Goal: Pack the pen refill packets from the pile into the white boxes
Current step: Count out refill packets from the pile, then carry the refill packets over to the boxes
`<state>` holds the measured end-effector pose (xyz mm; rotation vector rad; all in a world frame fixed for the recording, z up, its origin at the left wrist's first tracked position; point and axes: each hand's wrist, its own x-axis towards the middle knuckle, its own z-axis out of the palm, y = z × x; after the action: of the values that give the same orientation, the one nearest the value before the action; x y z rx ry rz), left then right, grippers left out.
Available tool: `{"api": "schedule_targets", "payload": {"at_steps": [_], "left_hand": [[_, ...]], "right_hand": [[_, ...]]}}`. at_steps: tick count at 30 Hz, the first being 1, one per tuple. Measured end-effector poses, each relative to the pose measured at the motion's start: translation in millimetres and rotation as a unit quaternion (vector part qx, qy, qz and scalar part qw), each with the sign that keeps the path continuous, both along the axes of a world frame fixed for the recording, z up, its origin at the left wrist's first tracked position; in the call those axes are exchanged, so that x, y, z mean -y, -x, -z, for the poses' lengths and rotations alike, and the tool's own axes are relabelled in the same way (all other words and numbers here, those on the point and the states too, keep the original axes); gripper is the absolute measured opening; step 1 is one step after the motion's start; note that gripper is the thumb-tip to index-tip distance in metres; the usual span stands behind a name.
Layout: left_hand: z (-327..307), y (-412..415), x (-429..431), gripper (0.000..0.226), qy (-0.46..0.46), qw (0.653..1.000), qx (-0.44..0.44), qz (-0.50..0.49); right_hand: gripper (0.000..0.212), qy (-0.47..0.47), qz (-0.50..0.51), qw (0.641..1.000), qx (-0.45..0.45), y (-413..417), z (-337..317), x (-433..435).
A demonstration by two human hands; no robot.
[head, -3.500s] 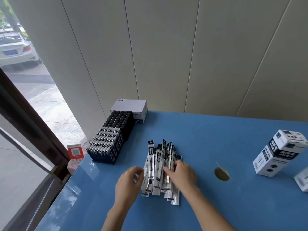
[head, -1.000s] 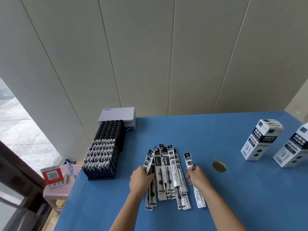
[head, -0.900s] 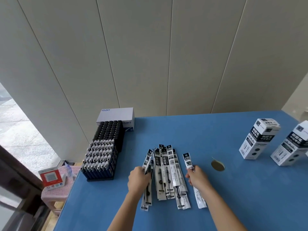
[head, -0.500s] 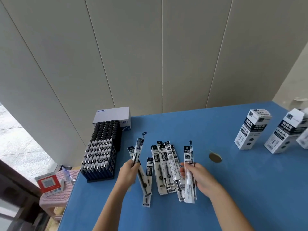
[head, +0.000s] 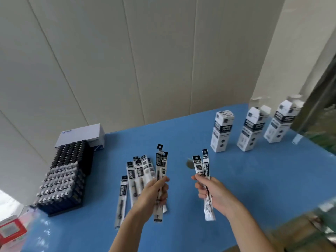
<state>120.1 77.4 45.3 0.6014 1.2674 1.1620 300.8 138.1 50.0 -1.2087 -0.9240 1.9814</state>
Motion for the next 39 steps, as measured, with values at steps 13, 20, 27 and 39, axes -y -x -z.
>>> {"api": "schedule_targets", "payload": {"at_steps": [13, 20, 27, 39], "left_hand": [[-13.1, -211.5, -60.7, 0.023, -0.034, 0.998, 0.017, 0.053], [-30.4, -272.8, -91.3, 0.02, -0.03, 0.997, -0.072, -0.002], [-57.4, -286.6, -149.9, 0.014, -0.092, 0.978, -0.187, -0.027], [-76.8, -288.5, -258.8, 0.031, -0.12, 0.937, -0.304, -0.121]], "right_hand": [[0.039, -0.153, -0.03, 0.957, 0.246, -207.0, -33.4, -41.6], [0.04, -0.245, -0.084, 0.889, 0.378, -265.0, -49.6, -86.1], [0.03, -0.332, -0.048, 0.872, 0.357, -282.2, -70.0, -141.4], [0.021, -0.486, 0.024, 0.812, 0.323, -265.3, -140.4, -220.8]]}}
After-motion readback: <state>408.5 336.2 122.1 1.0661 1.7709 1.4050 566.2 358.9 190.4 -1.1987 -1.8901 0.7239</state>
